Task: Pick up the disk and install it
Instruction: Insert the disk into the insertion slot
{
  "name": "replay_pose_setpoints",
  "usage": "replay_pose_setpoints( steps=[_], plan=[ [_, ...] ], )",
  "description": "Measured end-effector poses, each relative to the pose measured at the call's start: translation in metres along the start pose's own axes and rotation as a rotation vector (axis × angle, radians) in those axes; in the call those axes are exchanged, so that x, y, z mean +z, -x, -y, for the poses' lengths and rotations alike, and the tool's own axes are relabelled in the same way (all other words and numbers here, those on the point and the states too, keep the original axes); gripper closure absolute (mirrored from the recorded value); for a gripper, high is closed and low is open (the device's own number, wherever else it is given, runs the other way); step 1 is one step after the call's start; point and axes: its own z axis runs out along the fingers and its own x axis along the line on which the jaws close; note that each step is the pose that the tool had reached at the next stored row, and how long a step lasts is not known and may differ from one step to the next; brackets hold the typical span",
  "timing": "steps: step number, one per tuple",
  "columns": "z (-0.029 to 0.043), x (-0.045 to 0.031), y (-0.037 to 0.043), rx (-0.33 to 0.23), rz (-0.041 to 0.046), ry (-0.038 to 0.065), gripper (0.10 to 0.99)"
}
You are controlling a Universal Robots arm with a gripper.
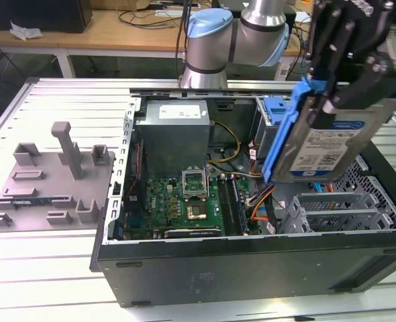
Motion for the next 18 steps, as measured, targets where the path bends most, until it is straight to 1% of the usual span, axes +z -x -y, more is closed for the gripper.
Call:
replay_pose_setpoints(
  steps=[2, 5, 7, 8, 10, 13, 15, 18],
  plan=[
    [0.0116, 0.0006, -0.0012, 0.0, -0.0013, 0.0, 0.722],
    [0.0212, 0.0014, -0.0012, 0.0, -0.0026, 0.0, 0.722],
    [0.0282, 0.002, -0.0013, -0.001, -0.0035, 0.0, 0.722],
    [0.033, 0.0023, -0.0017, -0.002, -0.0042, 0.0, 0.722],
    [0.0394, 0.003, -0.0024, -0.002, -0.0052, 0.0, 0.722],
    [0.0451, 0.0044, -0.0048, -0.003, -0.0074, 0.0, 0.722],
    [0.0469, 0.0061, -0.0064, -0.004, -0.0097, 0.0, 0.722],
    [0.0476, 0.0084, -0.0083, -0.006, -0.0118, 0.0, 0.722]
  ],
)
